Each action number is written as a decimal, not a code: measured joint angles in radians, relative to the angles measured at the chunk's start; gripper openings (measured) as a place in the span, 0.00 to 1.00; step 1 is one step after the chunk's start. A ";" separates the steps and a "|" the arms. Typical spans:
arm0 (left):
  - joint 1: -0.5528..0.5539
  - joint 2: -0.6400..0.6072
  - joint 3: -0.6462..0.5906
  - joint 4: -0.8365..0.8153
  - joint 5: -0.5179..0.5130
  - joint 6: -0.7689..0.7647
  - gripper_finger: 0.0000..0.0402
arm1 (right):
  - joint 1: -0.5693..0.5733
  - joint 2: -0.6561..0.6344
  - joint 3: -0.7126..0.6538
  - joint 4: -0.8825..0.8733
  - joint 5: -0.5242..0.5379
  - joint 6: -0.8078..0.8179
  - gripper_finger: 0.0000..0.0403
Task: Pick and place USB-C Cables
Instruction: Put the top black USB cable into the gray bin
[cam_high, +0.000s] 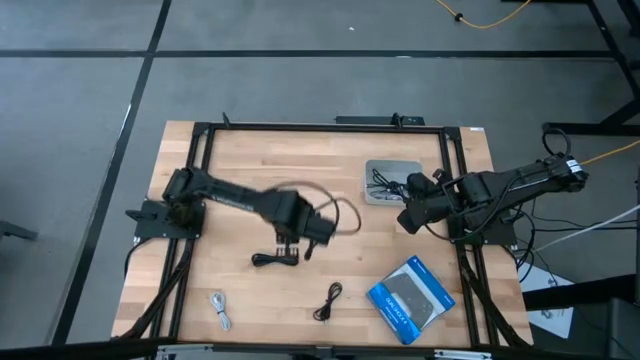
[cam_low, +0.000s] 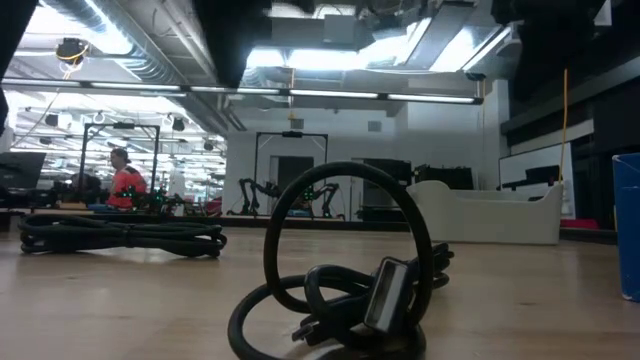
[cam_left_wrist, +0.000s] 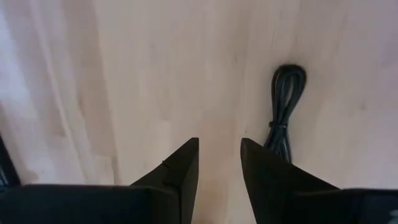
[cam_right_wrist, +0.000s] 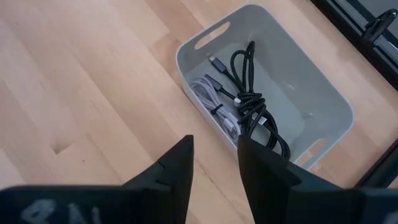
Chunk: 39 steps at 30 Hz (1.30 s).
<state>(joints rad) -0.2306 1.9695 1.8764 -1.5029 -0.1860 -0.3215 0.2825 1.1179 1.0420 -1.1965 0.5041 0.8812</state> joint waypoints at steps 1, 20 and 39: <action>-0.012 0.003 -0.045 0.031 -0.004 -0.015 0.28 | 0.000 0.002 0.000 0.000 0.000 0.000 0.32; -0.067 0.001 -0.490 0.486 0.290 -0.038 0.28 | 0.000 0.006 0.000 0.000 -0.017 -0.002 0.32; 0.003 -0.001 -0.493 0.693 -0.153 -0.016 0.08 | 0.000 0.006 -0.001 0.002 -0.001 0.000 0.32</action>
<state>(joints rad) -0.2276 1.9689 1.3834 -0.8097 -0.3386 -0.3374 0.2824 1.1244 1.0408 -1.1942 0.5034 0.8810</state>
